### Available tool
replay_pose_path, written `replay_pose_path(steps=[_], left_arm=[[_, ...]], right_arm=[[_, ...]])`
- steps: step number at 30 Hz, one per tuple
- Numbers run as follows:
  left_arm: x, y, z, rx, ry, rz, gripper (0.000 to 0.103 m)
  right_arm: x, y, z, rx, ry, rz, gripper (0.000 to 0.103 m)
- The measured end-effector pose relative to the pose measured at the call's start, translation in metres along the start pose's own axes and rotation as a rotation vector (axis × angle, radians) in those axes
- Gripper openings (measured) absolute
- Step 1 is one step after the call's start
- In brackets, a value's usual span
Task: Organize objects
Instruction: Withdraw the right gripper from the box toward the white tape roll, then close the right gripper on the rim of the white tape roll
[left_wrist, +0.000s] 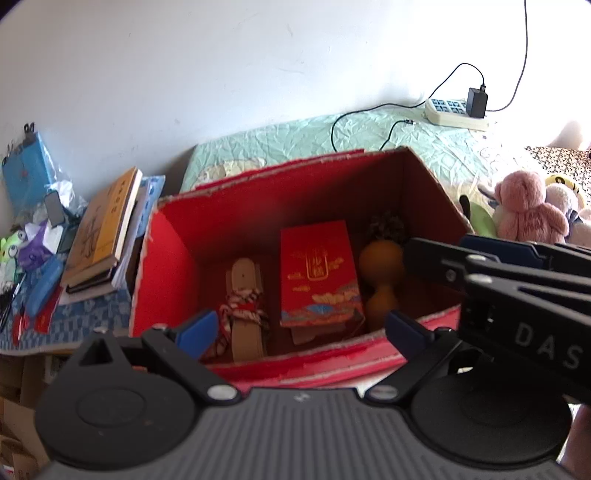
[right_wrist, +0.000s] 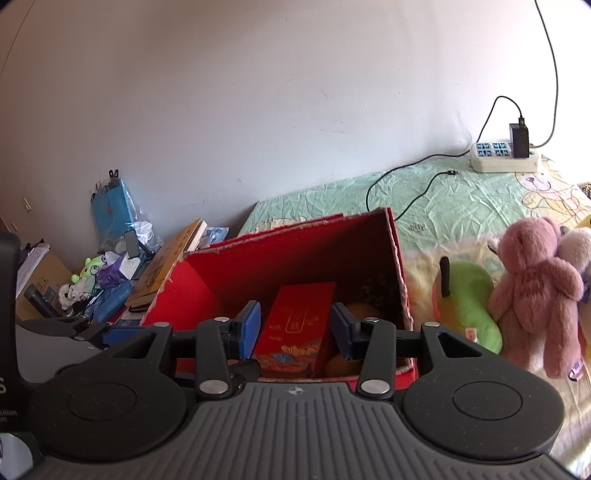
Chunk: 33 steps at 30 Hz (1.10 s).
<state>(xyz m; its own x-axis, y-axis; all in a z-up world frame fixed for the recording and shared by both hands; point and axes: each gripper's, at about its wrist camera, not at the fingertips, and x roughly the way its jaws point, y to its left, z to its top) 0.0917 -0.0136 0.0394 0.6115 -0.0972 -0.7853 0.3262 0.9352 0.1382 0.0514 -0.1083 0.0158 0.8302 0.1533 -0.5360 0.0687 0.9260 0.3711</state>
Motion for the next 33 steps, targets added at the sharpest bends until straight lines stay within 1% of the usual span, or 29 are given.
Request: replay_pose_path(steps=[12, 21, 24, 29, 33], left_arm=[[-0.002, -0.002, -0.02, -0.027, 0.046, 0.026, 0.097], [0.001, 0.007, -0.039, -0.049, 0.088, 0.044, 0.095], [0.003, 0.011, -0.048, -0.049, 0.103, 0.055, 0.095], [0.018, 0.02, -0.063, -0.063, 0.167, 0.057, 0.087], [0.027, 0.024, -0.075, -0.072, 0.208, 0.055, 0.083]], right_arm=[[-0.013, -0.012, -0.017, 0.017, 0.041, -0.019, 0.045], [-0.01, -0.011, -0.034, 0.009, 0.101, -0.008, 0.045], [-0.005, -0.011, -0.041, 0.009, 0.134, -0.002, 0.045], [0.008, -0.008, -0.053, 0.022, 0.21, 0.017, 0.044], [0.015, -0.003, -0.056, 0.017, 0.248, 0.038, 0.044]])
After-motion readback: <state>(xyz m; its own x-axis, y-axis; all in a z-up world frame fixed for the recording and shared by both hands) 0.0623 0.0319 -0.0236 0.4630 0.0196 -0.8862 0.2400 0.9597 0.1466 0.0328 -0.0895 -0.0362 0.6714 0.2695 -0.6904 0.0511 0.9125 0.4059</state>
